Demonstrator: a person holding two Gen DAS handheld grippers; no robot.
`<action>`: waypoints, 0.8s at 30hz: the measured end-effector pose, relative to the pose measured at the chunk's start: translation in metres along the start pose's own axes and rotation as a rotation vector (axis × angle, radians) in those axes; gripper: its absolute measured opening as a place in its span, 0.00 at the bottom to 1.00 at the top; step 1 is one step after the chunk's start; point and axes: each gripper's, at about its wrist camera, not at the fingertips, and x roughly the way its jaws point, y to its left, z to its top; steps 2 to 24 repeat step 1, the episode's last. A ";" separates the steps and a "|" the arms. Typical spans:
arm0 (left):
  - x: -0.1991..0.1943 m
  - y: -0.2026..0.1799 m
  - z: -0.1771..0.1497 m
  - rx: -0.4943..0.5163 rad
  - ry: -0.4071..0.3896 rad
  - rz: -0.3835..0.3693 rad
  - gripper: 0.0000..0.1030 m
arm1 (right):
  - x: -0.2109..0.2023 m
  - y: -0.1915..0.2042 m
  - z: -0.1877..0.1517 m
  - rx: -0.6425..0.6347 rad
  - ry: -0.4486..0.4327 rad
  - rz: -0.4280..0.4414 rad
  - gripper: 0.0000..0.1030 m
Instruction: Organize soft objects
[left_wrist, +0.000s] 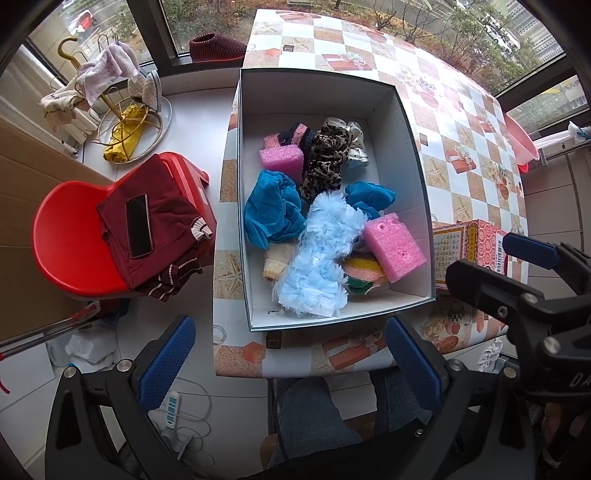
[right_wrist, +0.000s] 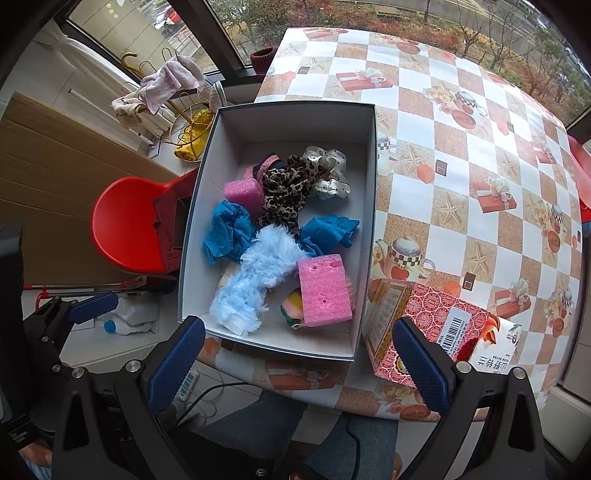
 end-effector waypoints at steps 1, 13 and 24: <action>-0.001 0.000 0.000 -0.001 -0.002 0.001 1.00 | 0.000 0.000 0.000 0.000 0.000 0.000 0.99; -0.001 0.000 0.000 -0.001 -0.002 0.001 1.00 | 0.000 0.000 0.000 0.000 0.000 0.000 0.99; -0.001 0.000 0.000 -0.001 -0.002 0.001 1.00 | 0.000 0.000 0.000 0.000 0.000 0.000 0.99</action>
